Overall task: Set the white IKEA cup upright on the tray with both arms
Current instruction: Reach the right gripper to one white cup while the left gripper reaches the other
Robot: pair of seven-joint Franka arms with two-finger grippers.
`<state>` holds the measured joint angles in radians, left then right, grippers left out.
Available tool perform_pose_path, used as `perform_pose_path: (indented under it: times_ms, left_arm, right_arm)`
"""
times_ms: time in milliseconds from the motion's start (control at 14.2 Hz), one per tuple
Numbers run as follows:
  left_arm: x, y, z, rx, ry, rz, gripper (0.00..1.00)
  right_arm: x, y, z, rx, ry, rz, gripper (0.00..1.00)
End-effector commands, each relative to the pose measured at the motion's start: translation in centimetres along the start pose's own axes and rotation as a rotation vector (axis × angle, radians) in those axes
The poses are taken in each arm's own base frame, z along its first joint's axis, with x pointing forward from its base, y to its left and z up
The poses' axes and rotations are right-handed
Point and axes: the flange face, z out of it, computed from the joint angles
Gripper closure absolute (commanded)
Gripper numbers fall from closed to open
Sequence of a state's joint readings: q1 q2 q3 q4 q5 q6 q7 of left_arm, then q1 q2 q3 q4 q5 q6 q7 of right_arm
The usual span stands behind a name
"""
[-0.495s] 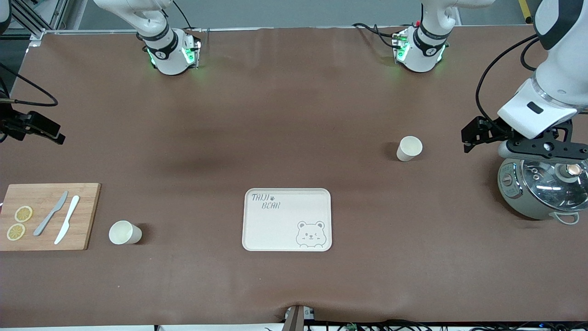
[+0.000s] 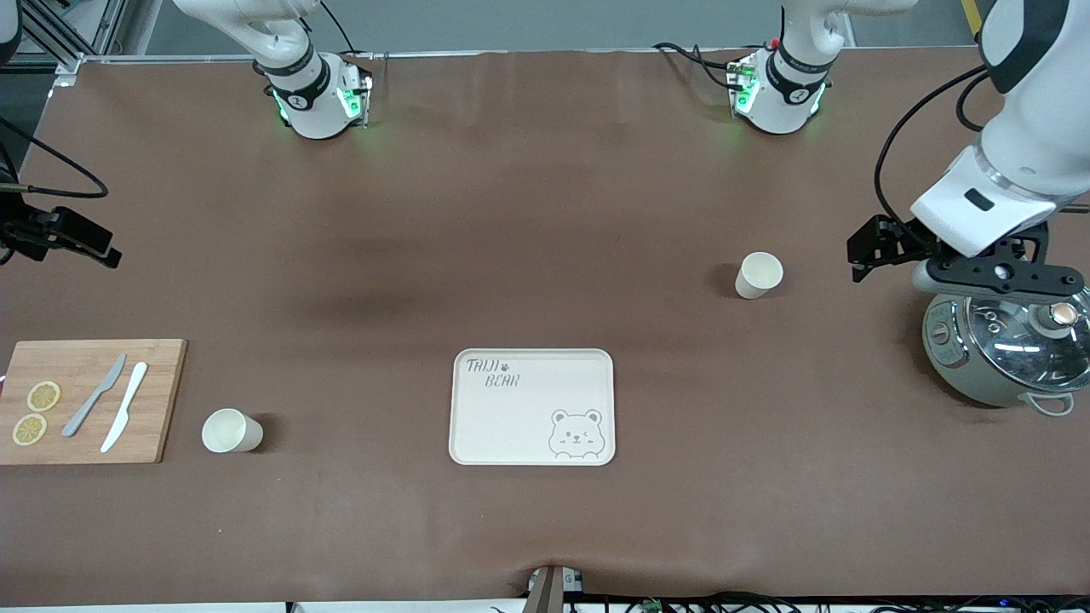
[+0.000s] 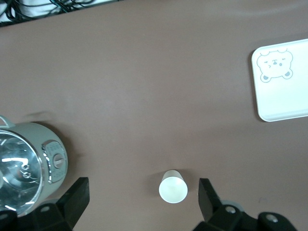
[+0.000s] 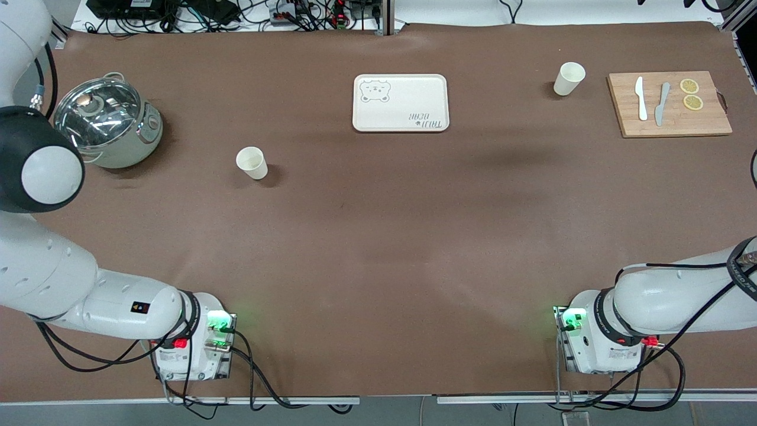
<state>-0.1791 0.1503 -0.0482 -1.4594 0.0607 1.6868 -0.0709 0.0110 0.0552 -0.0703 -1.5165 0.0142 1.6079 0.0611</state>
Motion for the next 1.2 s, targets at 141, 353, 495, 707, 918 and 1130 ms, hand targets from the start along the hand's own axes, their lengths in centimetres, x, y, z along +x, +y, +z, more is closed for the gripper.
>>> perform_pose_path:
  times_ms: [141,353,495,707,918,1130]
  left_arm:
    - [1.3,2.5,5.6,0.016,-0.038,-0.070,0.00]
    - [-0.3,2.9,13.8,-0.033,-0.009,-0.064,0.00]
    - [-3.1,3.3,19.6,-0.044,0.058,-0.042,0.00]
    - [-5.4,3.6,24.8,-0.050,0.059,-0.035,0.00]
    - [-7.9,2.5,27.9,-0.047,0.047,-0.014,0.00]
    - [-10.0,1.9,29.0,-0.045,0.042,0.002,0.00]
  right_arm:
    - [1.9,-0.6,2.4,-0.015,-0.011,-0.004,0.00]
    - [4.6,-1.0,6.7,-0.017,-0.015,-0.006,0.00]
    - [6.1,-2.2,9.8,-0.017,-0.017,-0.023,0.00]
    - [8.6,-3.8,14.7,-0.017,0.017,-0.041,0.00]
    - [10.4,-4.8,19.5,-0.017,0.045,-0.055,0.00]
    - [12.1,-4.8,25.2,-0.020,0.065,-0.055,0.00]
